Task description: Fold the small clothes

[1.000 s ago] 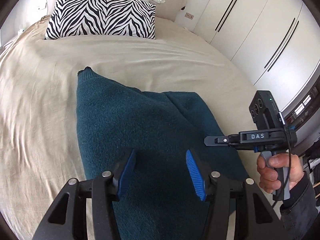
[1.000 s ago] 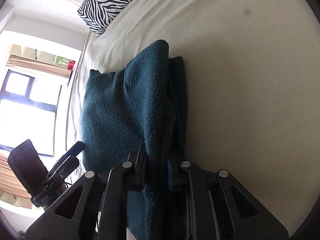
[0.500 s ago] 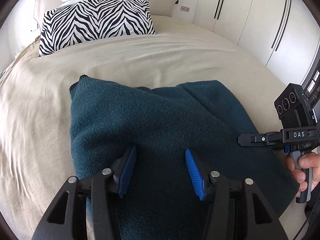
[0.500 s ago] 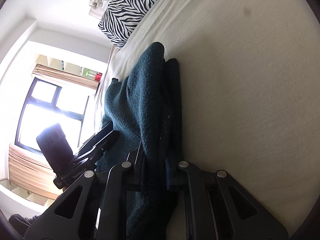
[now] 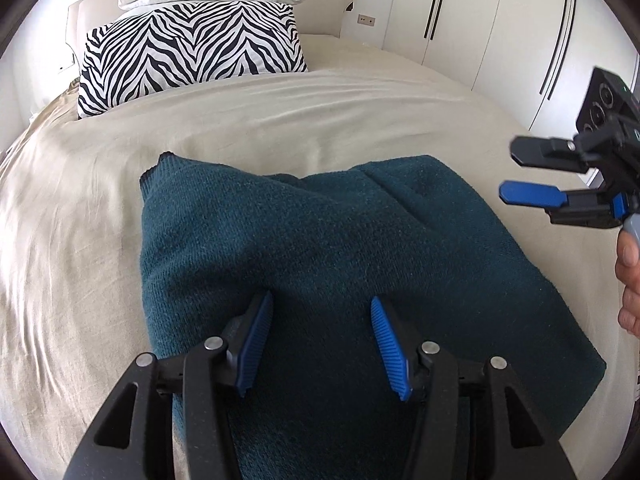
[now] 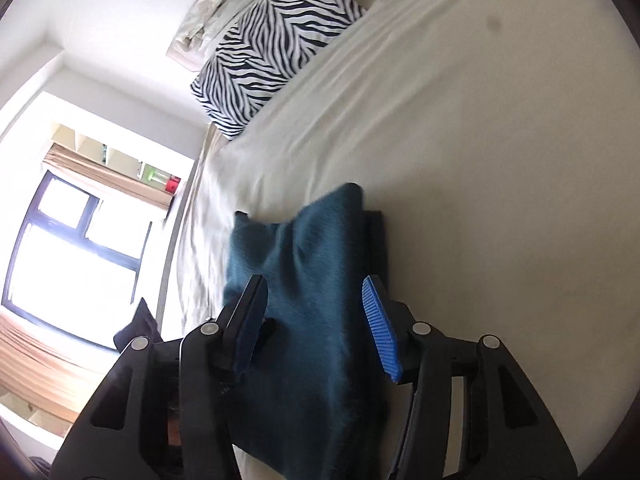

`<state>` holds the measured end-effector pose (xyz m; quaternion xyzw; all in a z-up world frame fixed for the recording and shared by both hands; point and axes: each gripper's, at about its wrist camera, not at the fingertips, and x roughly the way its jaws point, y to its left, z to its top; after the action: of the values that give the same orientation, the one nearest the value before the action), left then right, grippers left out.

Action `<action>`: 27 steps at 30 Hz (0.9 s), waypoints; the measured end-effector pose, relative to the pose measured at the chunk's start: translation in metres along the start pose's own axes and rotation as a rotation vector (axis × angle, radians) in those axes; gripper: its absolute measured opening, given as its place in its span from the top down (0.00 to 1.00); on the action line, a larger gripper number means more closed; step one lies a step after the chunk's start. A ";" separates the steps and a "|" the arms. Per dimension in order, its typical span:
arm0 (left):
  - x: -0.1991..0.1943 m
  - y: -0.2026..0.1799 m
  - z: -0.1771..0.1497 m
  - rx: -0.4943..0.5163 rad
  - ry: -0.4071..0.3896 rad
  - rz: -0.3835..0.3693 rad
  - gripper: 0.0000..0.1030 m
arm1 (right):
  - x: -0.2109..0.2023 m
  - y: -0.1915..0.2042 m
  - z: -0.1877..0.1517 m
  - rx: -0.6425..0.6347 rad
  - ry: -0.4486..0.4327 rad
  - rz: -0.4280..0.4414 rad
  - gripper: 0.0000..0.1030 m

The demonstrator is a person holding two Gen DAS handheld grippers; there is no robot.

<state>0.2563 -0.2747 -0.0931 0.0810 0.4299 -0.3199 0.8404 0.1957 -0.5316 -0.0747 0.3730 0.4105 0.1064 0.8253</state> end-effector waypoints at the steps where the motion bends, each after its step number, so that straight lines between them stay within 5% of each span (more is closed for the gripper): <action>1: 0.000 0.000 0.000 0.000 0.000 -0.001 0.47 | 0.006 0.012 0.007 -0.026 0.013 -0.006 0.52; 8: -0.001 0.000 -0.002 0.009 0.000 -0.001 0.47 | 0.085 0.015 0.024 -0.020 0.123 -0.084 0.60; 12: -0.005 0.000 0.001 0.009 0.013 -0.009 0.47 | 0.075 -0.013 0.026 0.081 0.070 -0.035 0.80; 15: -0.026 0.001 0.003 -0.008 0.034 -0.012 0.48 | 0.051 -0.014 0.018 0.094 0.031 -0.087 0.80; 18: -0.058 -0.005 -0.008 -0.010 0.023 -0.007 0.51 | 0.017 0.005 -0.001 0.038 0.010 -0.110 0.77; 21: -0.081 -0.017 -0.028 0.001 0.012 -0.016 0.51 | -0.002 0.024 -0.035 -0.014 0.045 -0.025 0.77; 24: -0.070 -0.024 -0.055 0.029 0.068 0.017 0.51 | 0.000 0.038 -0.073 -0.061 0.104 0.005 0.77; 27: -0.066 -0.029 -0.071 0.060 0.057 0.049 0.51 | 0.014 0.013 -0.100 -0.029 0.149 -0.056 0.77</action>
<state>0.1630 -0.2369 -0.0825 0.1259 0.4416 -0.3098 0.8326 0.1306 -0.4625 -0.1128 0.3404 0.4795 0.1167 0.8004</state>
